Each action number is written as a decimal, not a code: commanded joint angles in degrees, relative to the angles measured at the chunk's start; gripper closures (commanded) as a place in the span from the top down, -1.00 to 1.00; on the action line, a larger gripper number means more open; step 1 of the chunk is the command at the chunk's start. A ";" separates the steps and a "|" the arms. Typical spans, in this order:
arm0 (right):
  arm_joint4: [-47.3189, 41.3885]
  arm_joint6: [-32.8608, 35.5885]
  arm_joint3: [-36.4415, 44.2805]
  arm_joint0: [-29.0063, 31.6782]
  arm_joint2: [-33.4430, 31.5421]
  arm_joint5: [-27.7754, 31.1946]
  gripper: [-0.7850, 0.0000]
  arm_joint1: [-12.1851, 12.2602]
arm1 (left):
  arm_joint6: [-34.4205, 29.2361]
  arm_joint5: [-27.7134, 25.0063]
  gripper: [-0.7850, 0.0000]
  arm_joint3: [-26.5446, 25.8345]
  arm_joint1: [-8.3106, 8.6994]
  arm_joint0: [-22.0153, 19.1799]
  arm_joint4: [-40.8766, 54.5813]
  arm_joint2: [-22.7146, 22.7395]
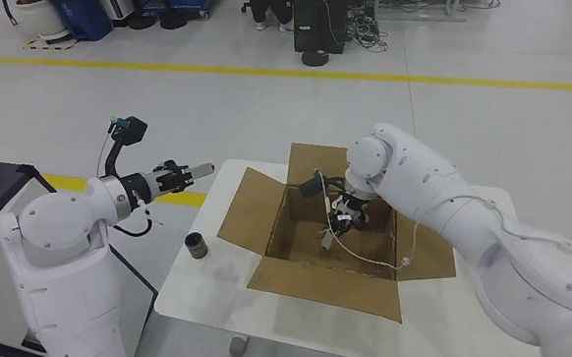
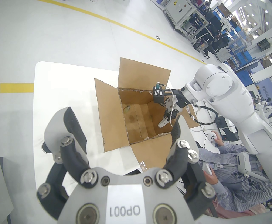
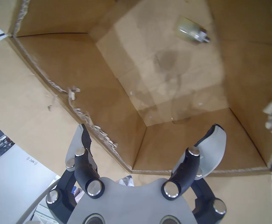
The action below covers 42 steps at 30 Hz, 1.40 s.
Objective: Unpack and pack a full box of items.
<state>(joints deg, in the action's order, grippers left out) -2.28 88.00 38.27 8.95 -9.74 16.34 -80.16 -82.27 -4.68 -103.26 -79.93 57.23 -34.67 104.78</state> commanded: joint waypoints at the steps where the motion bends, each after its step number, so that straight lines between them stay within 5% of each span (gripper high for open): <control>1: 0.06 0.00 0.05 -0.01 0.00 -0.05 1.00 0.08 | 0.00 0.00 1.00 0.00 0.00 0.00 0.00 0.00; 13: 0.06 0.00 0.05 -0.01 0.00 -0.05 1.00 0.08 | 0.00 0.00 1.00 0.00 0.00 0.00 0.00 0.00; 19: 11.92 0.00 3.03 2.83 0.00 -5.21 1.00 -1.19 | 0.00 0.00 1.00 0.00 0.00 0.00 0.00 0.00; 42: 39.26 -6.82 -3.88 8.54 0.00 6.79 1.00 -8.89 | 0.00 0.00 1.00 0.00 0.00 0.00 0.00 0.00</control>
<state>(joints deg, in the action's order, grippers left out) 36.03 81.37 34.80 17.17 -9.74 22.94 -88.66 -82.27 -4.68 -103.26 -79.94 57.23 -34.67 104.78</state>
